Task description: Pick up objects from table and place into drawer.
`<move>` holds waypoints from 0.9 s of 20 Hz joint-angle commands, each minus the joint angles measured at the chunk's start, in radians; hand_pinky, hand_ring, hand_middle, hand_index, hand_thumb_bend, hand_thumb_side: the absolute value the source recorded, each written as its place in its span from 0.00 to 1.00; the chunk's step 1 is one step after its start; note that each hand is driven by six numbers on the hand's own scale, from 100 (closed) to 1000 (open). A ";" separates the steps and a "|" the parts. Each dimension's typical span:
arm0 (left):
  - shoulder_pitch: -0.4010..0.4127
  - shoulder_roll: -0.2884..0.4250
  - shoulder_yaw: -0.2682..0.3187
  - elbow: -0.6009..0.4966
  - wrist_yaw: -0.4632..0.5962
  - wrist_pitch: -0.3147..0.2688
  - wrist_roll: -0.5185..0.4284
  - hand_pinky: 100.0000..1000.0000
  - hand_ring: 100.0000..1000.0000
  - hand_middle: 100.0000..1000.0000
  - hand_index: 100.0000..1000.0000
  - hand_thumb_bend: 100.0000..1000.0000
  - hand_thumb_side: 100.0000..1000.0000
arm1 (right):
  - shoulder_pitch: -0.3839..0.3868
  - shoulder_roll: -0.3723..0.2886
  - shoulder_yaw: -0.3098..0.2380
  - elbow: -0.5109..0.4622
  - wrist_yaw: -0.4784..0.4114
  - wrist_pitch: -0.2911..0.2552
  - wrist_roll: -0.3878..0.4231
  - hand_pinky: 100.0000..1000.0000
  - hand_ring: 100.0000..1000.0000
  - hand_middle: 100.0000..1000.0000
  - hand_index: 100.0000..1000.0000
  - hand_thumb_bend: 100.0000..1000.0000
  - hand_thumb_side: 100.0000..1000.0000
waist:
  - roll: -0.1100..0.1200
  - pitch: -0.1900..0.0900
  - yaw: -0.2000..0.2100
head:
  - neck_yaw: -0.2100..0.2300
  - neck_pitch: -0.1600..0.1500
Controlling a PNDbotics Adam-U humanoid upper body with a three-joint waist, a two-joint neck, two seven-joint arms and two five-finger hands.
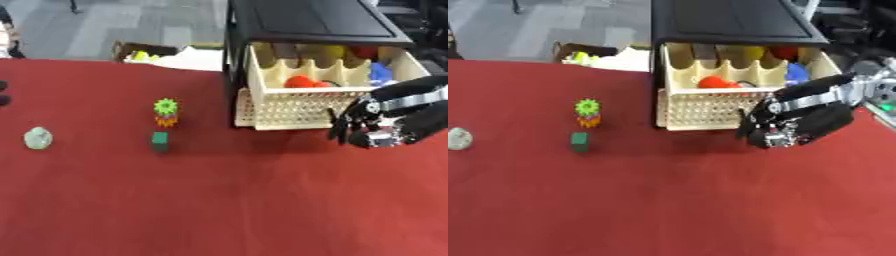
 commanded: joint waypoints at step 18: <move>-0.014 0.002 0.007 -0.013 -0.002 0.004 -0.007 0.68 0.67 0.59 0.78 0.00 1.00 | -0.065 0.012 0.014 0.033 0.002 -0.009 0.000 0.37 0.59 0.66 0.89 0.00 1.00 | -0.010 -0.010 0.002 | 0.005 -0.008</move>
